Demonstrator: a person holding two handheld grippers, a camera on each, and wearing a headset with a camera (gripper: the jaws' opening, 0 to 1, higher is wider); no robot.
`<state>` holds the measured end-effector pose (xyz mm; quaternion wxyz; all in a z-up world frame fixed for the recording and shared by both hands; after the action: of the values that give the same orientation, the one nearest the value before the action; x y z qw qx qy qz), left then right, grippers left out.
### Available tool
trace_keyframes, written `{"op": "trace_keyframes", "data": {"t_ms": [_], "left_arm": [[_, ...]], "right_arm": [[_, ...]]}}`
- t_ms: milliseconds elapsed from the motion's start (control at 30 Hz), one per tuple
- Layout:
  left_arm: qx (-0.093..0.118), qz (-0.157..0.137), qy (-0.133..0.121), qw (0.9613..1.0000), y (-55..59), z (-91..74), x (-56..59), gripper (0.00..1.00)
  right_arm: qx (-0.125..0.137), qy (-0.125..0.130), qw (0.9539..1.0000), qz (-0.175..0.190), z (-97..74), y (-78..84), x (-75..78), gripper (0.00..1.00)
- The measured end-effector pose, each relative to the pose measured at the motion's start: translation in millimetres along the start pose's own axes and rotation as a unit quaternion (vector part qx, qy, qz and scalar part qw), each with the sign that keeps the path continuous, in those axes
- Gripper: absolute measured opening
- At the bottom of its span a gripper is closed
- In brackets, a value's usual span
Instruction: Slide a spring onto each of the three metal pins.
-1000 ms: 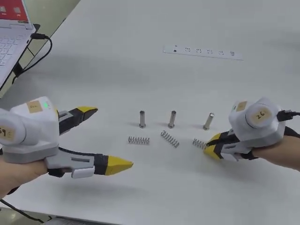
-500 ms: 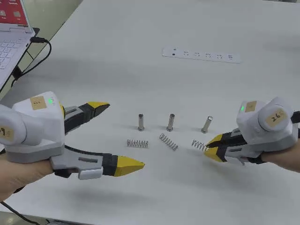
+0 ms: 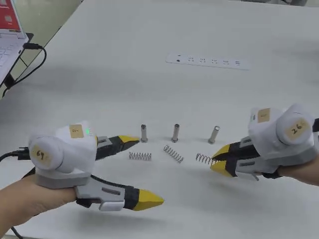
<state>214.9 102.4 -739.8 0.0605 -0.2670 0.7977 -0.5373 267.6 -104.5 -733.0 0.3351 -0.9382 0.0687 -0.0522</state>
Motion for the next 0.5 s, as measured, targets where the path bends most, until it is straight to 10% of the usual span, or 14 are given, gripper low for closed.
{"op": "trace_keyframes", "data": {"t_ms": [500], "left_arm": [[0.04, -0.015, 0.047, 0.998, -17.3, 37.3, -0.5, 0.47]], "right_arm": [[0.004, -0.006, 0.9991, -0.042, -9.7, -6.9, -11.3, 0.08]]}}
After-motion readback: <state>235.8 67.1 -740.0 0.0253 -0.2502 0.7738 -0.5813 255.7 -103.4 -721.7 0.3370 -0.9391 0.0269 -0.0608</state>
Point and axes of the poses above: the centre of the closed fingertips' face, and the gripper's own axes: z roughly forward along the fingers, x roughly to its right, y roughly out of its underside, the point moved 8 cm from there along -z, roughly backward along the fingers, and after that the axes turned 3 degrees about -z, right-handed, at the moved point
